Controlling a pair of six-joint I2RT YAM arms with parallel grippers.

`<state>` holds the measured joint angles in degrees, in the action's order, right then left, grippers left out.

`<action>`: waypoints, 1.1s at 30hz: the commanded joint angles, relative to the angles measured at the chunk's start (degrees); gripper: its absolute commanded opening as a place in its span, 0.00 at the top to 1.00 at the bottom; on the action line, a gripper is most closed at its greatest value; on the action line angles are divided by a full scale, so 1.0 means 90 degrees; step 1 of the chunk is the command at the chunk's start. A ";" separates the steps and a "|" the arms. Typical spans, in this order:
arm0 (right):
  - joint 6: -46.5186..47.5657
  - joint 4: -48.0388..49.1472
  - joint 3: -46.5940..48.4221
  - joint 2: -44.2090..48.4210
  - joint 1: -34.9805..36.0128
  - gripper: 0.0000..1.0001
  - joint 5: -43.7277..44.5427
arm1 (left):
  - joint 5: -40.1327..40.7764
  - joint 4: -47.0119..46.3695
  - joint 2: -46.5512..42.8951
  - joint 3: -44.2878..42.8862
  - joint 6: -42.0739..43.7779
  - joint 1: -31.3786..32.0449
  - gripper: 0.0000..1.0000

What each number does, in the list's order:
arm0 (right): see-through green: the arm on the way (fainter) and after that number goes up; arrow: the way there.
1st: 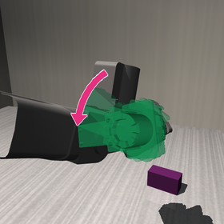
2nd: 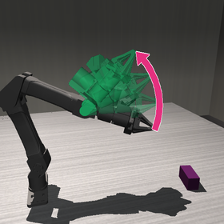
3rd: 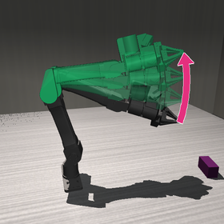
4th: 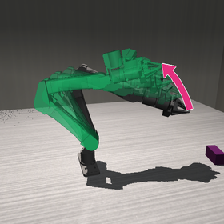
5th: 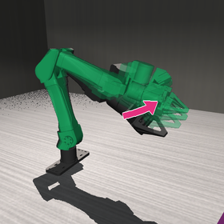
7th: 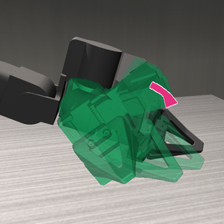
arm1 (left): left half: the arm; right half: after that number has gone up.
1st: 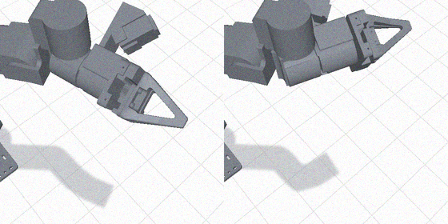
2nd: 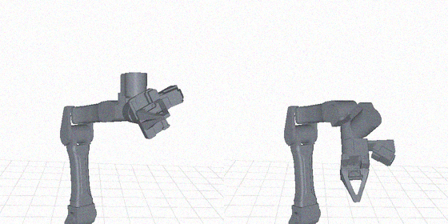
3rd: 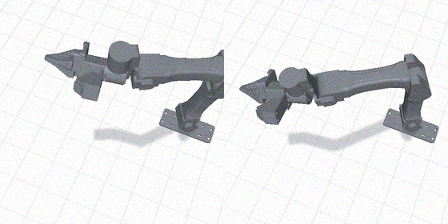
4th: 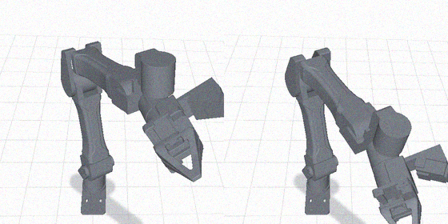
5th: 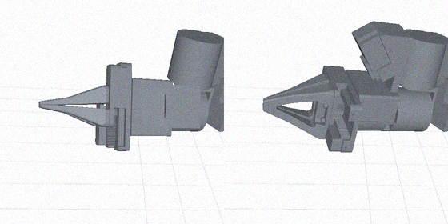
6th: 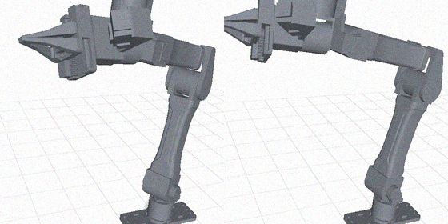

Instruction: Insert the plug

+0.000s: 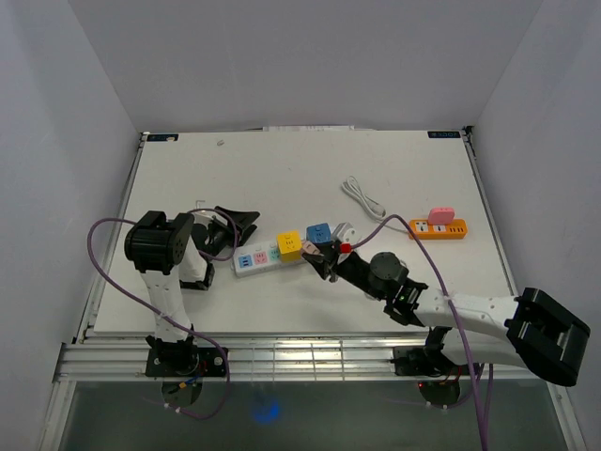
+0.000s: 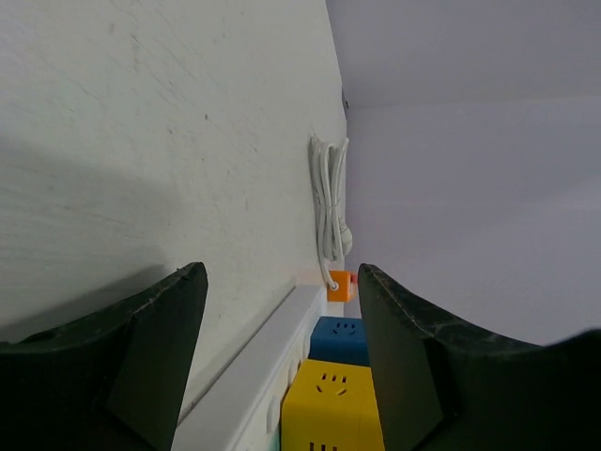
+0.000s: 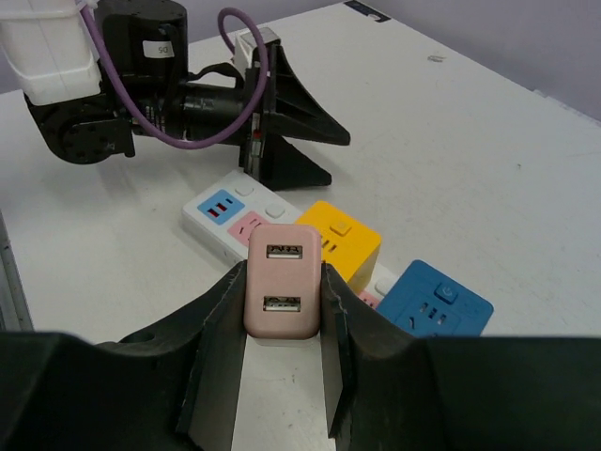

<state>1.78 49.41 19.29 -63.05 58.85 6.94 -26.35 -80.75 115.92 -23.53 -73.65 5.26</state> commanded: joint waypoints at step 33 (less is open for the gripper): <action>-0.0080 -0.0841 0.1109 -0.1647 0.0170 0.92 -0.0362 | 0.1970 -0.0432 -0.1004 0.1511 -0.0342 0.2442 0.25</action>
<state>2.81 40.38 30.52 -79.94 60.45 -3.05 -13.41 -81.84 108.47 -11.79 -76.14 25.19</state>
